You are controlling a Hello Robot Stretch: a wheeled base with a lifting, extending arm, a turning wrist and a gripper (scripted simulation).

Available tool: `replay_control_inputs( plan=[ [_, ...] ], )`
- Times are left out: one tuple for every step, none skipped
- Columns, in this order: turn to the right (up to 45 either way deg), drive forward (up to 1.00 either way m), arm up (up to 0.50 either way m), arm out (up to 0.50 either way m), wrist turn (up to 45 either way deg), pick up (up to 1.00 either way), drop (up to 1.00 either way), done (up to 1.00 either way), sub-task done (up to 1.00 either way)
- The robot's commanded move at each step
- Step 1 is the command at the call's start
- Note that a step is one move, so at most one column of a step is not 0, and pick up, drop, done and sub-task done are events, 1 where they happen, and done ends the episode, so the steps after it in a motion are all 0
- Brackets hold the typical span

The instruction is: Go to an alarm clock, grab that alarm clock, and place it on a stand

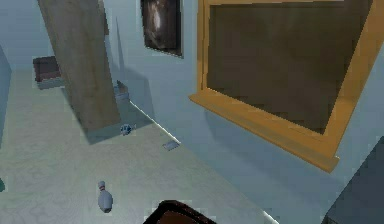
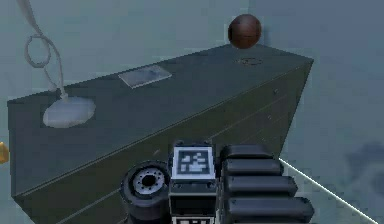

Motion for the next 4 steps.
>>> replay_control_inputs(
  plan=[
    [-18.0, 0.00, 0.00, 0.00, 0.0, 0.00, 0.00, 0.00, 0.00],
    [0.0, 0.45, 0.00, 0.00, 0.0, 0.00, 0.00, 0.00, 0.00],
    [-45.0, 0.00, 0.00, 0.00, 0.0, 0.00, 0.00, 0.00, 0.00],
    [-39.0, 0.00, 0.00, 0.00, 0.0, 0.00, 0.00, 0.00, 0.00]
  ],
)
